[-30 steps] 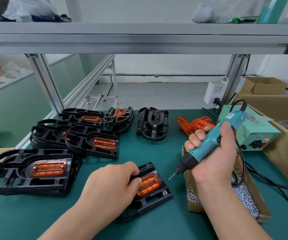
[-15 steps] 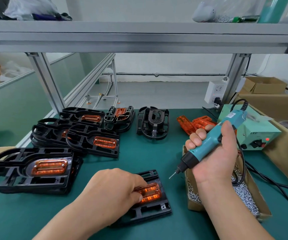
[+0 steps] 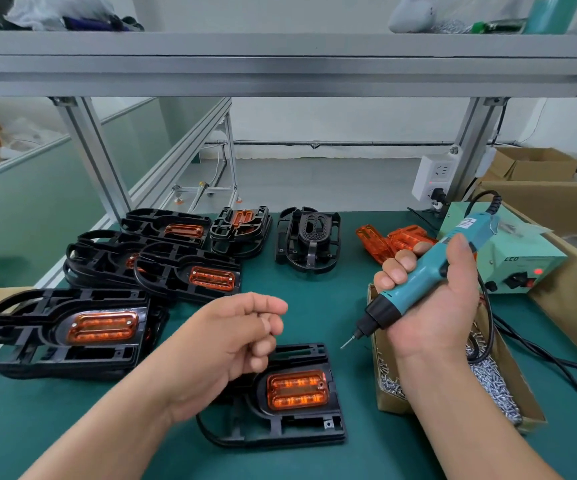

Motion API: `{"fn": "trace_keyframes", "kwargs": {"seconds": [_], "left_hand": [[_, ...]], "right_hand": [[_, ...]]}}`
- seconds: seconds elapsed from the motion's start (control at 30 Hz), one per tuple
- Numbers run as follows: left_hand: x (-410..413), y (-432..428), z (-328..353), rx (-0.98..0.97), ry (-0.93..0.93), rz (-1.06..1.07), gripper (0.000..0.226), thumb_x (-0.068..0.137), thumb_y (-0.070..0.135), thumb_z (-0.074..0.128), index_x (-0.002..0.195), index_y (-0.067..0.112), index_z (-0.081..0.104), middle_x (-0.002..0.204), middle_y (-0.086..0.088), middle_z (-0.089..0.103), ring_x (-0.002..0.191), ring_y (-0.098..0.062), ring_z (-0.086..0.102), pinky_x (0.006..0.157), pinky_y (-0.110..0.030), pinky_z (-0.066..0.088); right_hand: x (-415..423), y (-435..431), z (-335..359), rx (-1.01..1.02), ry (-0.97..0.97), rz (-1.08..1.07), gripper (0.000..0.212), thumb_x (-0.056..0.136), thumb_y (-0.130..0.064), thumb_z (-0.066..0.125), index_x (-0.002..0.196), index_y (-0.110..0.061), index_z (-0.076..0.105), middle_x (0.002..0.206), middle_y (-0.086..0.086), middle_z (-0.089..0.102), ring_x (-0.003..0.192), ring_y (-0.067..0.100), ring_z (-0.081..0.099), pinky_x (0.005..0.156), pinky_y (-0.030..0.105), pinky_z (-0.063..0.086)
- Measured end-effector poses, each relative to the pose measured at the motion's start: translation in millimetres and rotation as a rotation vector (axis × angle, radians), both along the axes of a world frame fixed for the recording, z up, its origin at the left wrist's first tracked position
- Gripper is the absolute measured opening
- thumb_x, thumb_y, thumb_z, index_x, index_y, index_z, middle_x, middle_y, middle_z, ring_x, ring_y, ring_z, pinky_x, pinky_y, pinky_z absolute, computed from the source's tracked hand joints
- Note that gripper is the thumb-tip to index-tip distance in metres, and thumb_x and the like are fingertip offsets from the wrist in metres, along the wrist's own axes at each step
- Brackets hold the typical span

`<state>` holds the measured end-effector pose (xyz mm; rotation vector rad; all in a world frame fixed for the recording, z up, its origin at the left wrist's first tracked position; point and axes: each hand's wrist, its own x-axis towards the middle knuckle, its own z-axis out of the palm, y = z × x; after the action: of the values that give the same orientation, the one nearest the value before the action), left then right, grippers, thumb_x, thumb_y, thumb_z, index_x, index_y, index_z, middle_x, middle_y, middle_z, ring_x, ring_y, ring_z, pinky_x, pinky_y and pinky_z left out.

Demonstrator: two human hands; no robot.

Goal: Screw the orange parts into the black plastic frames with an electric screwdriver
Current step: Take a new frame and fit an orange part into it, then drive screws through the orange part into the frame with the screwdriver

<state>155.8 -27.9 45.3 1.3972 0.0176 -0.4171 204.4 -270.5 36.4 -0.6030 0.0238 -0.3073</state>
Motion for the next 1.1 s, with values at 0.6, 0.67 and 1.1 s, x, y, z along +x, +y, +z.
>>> {"fn": "trace_keyframes", "kwargs": {"seconds": [0.6, 0.67, 1.1], "left_hand": [[-6.7, -12.7, -9.5, 0.048, 0.017, -0.116, 0.019, 0.1, 0.028, 0.068, 0.092, 0.01, 0.069, 0.073, -0.007, 0.06, 0.047, -0.007, 0.037, 0.041, -0.016, 0.027], [-7.0, -13.3, -9.7, 0.027, 0.015, -0.133, 0.02, 0.099, 0.031, 0.069, 0.091, 0.012, 0.072, 0.073, -0.006, 0.059, 0.048, -0.007, 0.037, 0.042, -0.016, 0.027], [-7.5, -12.5, -7.4, -0.091, 0.074, -0.179, 0.012, 0.101, -0.001, 0.061, 0.111, -0.002, 0.066, 0.097, -0.022, 0.071, 0.061, -0.012, 0.055, 0.046, -0.018, 0.041]], "right_hand": [[-3.3, 8.5, -2.8, -0.015, -0.044, 0.048, 0.037, 0.103, -0.05, 0.055, 0.088, -0.017, 0.055, 0.075, 0.002, 0.046, 0.061, 0.016, 0.043, 0.057, 0.027, 0.04], [-3.5, 9.7, -3.0, -0.018, -0.043, 0.053, 0.037, 0.103, -0.05, 0.056, 0.087, -0.016, 0.055, 0.075, 0.003, 0.045, 0.06, 0.016, 0.043, 0.057, 0.027, 0.04], [-3.5, 9.0, -4.0, -0.023, -0.05, 0.059, 0.037, 0.099, -0.052, 0.06, 0.088, -0.017, 0.056, 0.076, 0.002, 0.046, 0.061, 0.016, 0.043, 0.057, 0.027, 0.041]]}}
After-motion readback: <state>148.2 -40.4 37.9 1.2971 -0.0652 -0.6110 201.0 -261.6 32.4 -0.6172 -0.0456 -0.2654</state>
